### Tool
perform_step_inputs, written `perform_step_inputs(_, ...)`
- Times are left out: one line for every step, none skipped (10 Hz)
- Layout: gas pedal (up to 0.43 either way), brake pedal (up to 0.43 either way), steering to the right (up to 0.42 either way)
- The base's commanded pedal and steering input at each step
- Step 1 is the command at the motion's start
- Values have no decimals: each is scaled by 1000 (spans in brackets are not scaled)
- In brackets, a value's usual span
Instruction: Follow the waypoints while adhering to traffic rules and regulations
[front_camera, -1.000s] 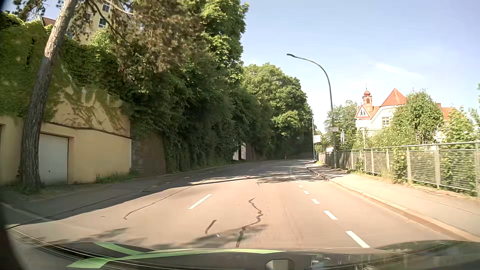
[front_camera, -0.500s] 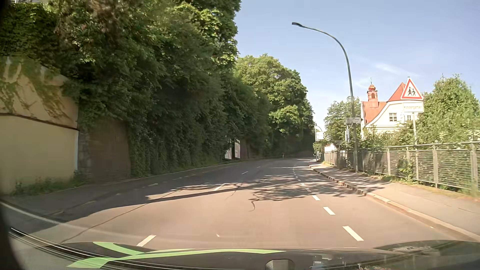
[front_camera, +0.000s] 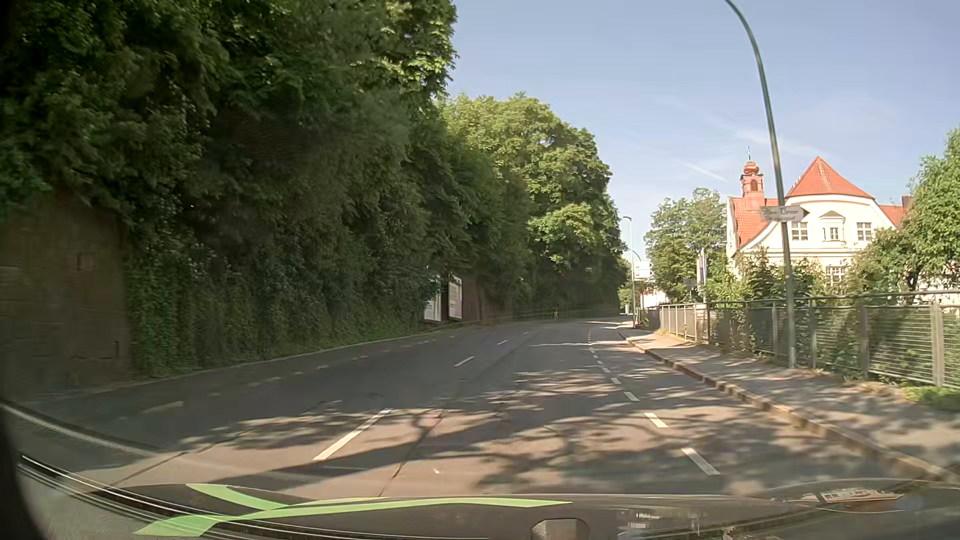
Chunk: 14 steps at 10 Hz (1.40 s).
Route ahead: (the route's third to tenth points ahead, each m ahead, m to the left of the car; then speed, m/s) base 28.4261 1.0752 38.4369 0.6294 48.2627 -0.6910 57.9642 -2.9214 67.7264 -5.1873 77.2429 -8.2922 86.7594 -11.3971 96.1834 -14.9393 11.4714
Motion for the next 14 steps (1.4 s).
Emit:
perform_step_inputs(138,0,15)
perform_step_inputs(138,0,15)
perform_step_inputs(138,0,15)
perform_step_inputs(138,0,15)
perform_step_inputs(138,0,15)
perform_step_inputs(138,0,15)
perform_step_inputs(138,0,15)
perform_step_inputs(138,0,15)
perform_step_inputs(138,0,15)
perform_step_inputs(138,0,15)
perform_step_inputs(138,0,15)
perform_step_inputs(138,0,15)
perform_step_inputs(138,0,16)
perform_step_inputs(138,0,16)
